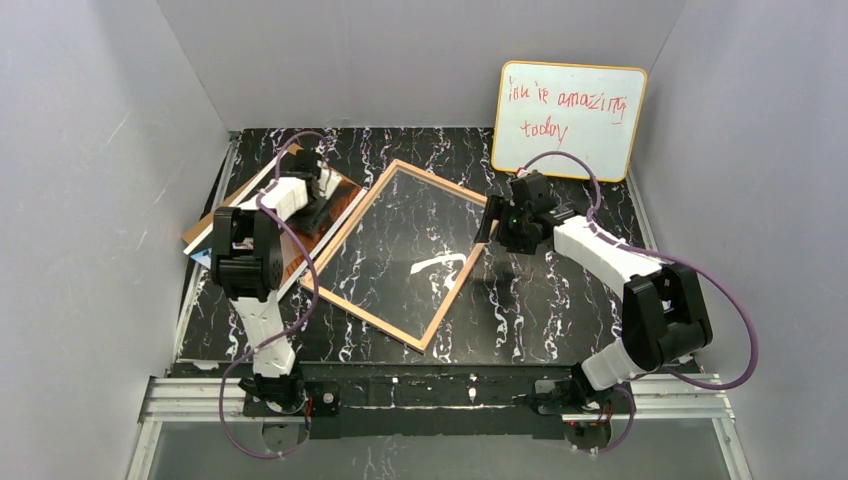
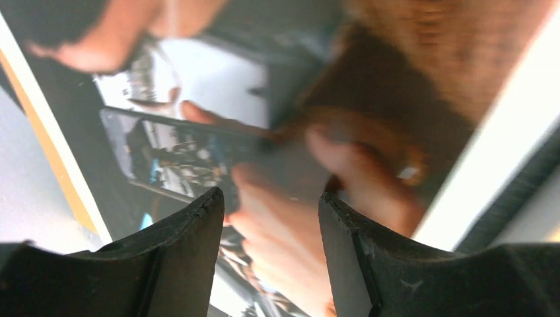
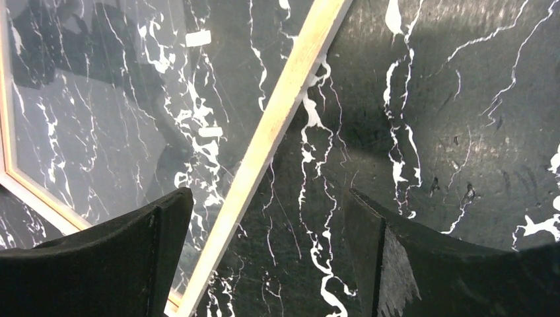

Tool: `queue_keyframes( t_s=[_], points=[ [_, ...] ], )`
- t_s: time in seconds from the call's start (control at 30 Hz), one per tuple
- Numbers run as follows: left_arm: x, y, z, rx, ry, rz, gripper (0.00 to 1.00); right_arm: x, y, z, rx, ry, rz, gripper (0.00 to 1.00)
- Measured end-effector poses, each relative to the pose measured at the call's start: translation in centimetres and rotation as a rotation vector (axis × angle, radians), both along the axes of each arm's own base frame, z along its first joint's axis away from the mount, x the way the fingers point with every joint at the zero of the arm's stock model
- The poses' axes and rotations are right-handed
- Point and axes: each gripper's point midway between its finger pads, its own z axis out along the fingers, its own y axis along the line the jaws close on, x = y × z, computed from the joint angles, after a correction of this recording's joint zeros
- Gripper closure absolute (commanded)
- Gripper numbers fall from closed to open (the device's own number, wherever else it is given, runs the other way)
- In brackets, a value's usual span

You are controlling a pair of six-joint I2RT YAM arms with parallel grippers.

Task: Put the photo into the frame
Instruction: Adjust the photo frame at the center of the board.

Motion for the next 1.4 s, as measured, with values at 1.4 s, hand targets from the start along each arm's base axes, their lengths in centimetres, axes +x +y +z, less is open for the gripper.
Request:
queue_keyframes(
  t_s=[1.4],
  points=[
    [-14.4, -16.7, -0.6, -0.236, 0.259, -0.48, 0.41, 1.0, -5.3, 0.6, 0.082, 0.028, -0.125, 0.08]
  ],
)
